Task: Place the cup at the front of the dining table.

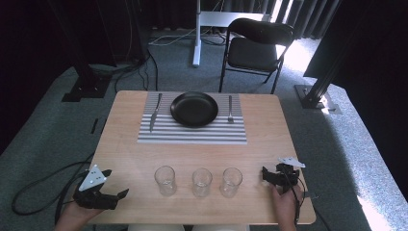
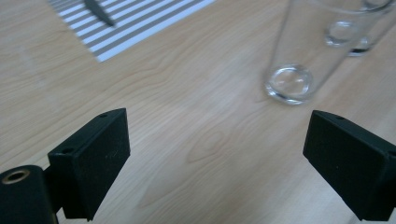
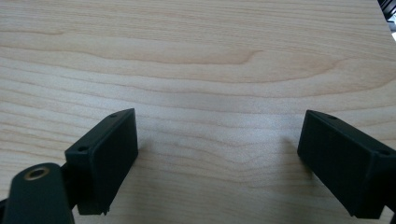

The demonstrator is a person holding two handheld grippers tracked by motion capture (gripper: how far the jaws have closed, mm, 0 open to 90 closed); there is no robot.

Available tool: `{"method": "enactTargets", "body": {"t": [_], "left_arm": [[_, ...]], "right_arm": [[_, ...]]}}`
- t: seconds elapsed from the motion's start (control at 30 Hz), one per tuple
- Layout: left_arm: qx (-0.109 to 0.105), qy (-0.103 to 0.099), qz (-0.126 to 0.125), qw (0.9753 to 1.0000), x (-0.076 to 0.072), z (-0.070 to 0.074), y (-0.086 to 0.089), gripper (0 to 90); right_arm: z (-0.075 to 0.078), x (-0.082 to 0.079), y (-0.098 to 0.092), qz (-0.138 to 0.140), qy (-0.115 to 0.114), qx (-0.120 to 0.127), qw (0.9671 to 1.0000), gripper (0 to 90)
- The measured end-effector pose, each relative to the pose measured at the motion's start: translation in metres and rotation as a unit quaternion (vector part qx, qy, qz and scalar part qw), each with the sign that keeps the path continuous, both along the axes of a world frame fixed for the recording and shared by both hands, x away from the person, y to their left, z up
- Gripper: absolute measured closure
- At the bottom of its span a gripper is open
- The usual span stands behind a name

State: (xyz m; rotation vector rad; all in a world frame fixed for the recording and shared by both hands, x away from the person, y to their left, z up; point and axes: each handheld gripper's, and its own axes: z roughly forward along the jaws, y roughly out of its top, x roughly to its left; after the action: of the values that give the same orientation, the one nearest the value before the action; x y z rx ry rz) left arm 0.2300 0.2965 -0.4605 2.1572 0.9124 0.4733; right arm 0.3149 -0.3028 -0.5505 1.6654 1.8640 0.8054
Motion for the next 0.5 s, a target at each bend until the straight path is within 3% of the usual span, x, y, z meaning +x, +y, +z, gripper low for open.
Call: {"method": "enactTargets", "body": {"t": [0.1, 0.27, 0.5], "left_arm": [[0.01, -0.009, -0.021, 0.9997, 0.0, 0.006, -0.012, 7.7], [0.017, -0.017, -0.032, 0.9992, -0.001, 0.013, -0.021, 7.7], [0.003, -0.023, -0.053, 0.9983, -0.001, 0.021, -0.029, 7.7]], "right_arm": [[0.0, 0.0, 0.0, 0.0, 0.0, 0.0, 1.0, 11.6], [0.0, 0.0, 0.0, 0.0, 0.0, 0.0, 1.0, 11.6], [0.0, 0.0, 0.0, 0.0, 0.0, 0.0, 1.0, 11.6]]}}
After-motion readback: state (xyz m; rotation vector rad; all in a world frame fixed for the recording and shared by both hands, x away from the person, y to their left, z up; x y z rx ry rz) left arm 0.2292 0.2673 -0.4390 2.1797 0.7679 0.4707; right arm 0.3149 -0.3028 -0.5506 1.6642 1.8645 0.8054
